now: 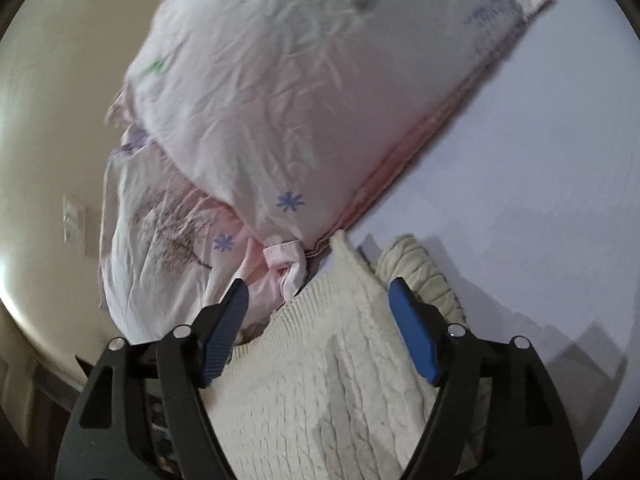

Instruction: Fold small clothes

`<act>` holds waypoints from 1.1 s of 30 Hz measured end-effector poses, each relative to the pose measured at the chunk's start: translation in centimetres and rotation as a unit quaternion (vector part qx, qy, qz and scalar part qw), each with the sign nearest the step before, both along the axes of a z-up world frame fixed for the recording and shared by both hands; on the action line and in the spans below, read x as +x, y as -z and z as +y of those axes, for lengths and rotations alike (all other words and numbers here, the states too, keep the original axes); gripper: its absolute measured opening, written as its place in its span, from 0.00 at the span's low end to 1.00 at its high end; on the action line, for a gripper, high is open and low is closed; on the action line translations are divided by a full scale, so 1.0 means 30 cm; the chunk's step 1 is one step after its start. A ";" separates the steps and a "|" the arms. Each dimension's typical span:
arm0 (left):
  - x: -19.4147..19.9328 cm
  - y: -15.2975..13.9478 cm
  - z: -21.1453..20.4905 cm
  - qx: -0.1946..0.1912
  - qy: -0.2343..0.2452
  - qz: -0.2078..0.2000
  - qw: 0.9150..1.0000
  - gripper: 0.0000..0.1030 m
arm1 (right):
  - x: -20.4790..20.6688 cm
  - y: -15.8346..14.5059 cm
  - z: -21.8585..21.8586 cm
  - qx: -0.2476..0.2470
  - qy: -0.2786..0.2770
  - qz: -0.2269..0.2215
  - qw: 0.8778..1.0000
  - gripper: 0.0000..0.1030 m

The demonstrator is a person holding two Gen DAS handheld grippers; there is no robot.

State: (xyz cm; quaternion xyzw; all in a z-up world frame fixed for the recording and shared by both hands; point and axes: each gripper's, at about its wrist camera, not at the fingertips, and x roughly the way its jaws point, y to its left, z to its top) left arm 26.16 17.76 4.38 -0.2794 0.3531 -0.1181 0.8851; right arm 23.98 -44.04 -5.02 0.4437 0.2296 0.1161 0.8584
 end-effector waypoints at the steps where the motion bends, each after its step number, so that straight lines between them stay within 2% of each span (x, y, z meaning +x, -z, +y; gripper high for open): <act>1: -0.005 -0.004 -0.002 0.006 0.007 0.004 1.000 0.76 | 0.005 -0.008 0.007 -0.005 -0.004 -0.003 1.000 0.71; 5: -0.056 0.054 -0.052 0.047 0.058 0.043 0.996 0.76 | 0.010 -0.022 0.032 -0.040 -0.012 -0.013 0.999 0.73; 8: -0.063 0.118 -0.092 0.054 0.084 0.082 0.992 0.75 | 0.012 -0.025 0.051 -0.052 -0.024 -0.015 0.998 0.73; 10: -0.056 0.149 -0.118 0.055 0.093 0.094 0.990 0.73 | 0.021 -0.029 0.072 -0.055 -0.027 -0.014 0.998 0.74; 11: -0.053 0.145 -0.131 0.059 0.089 0.084 0.991 0.71 | 0.023 -0.030 0.073 -0.056 -0.027 -0.014 0.998 0.74; 12: -0.048 0.148 -0.138 0.051 0.094 0.087 0.990 0.61 | 0.022 -0.029 0.072 -0.054 -0.027 -0.015 0.998 0.75; 14: -0.049 0.166 -0.118 0.026 0.079 0.095 0.992 0.51 | 0.021 -0.028 0.070 -0.050 -0.028 -0.014 0.998 0.76; 15: -0.043 0.178 -0.114 0.012 0.076 0.104 0.992 0.33 | 0.021 -0.028 0.068 -0.047 -0.029 -0.014 0.998 0.76; 16: -0.039 0.200 -0.103 -0.020 0.070 0.114 0.991 0.24 | 0.019 -0.026 0.065 -0.046 -0.031 -0.014 0.998 0.76; 19: -0.036 0.215 -0.081 -0.090 0.058 0.124 0.986 0.19 | 0.016 -0.028 0.054 -0.040 -0.037 -0.017 0.998 0.76; 21: -0.043 0.175 -0.091 -0.141 0.057 0.110 0.982 0.18 | 0.010 -0.034 0.045 -0.036 -0.040 -0.023 0.998 0.76; 22: -0.047 0.121 -0.121 -0.157 0.065 0.092 0.981 0.17 | 0.005 -0.041 0.037 -0.034 -0.039 -0.029 0.998 0.76; 23: -0.049 0.084 -0.143 -0.154 0.073 0.075 0.982 0.17 | -0.001 -0.049 0.028 -0.032 -0.037 -0.035 0.998 0.76; 25: -0.053 -0.034 -0.249 -0.153 0.102 0.036 0.982 0.17 | -0.015 -0.064 0.012 -0.031 -0.031 -0.045 0.998 0.76; 26: -0.052 -0.096 -0.337 -0.155 0.127 0.017 0.979 0.17 | -0.024 -0.073 0.001 -0.032 -0.026 -0.051 0.998 0.76; 28: -0.053 -0.162 -0.492 -0.155 0.173 -0.005 0.973 0.17 | -0.047 -0.093 -0.030 -0.038 -0.009 -0.061 0.997 0.76; 29: -0.052 -0.186 -0.619 -0.149 0.209 -0.014 0.967 0.17 | -0.054 -0.098 -0.040 -0.042 -0.002 -0.063 0.997 0.76; 30: -0.052 -0.189 -0.702 -0.145 0.232 -0.015 0.962 0.17 | -0.065 -0.108 -0.058 -0.051 0.012 -0.065 0.997 0.76; 31: -0.045 -0.171 -0.845 -0.140 0.270 -0.007 0.952 0.17 | -0.070 -0.114 -0.072 -0.058 0.022 -0.065 0.996 0.76; 33: -0.023 -0.109 -1.026 -0.134 0.307 0.026 0.942 0.17 | -0.078 -0.123 -0.105 -0.073 0.040 -0.062 0.995 0.76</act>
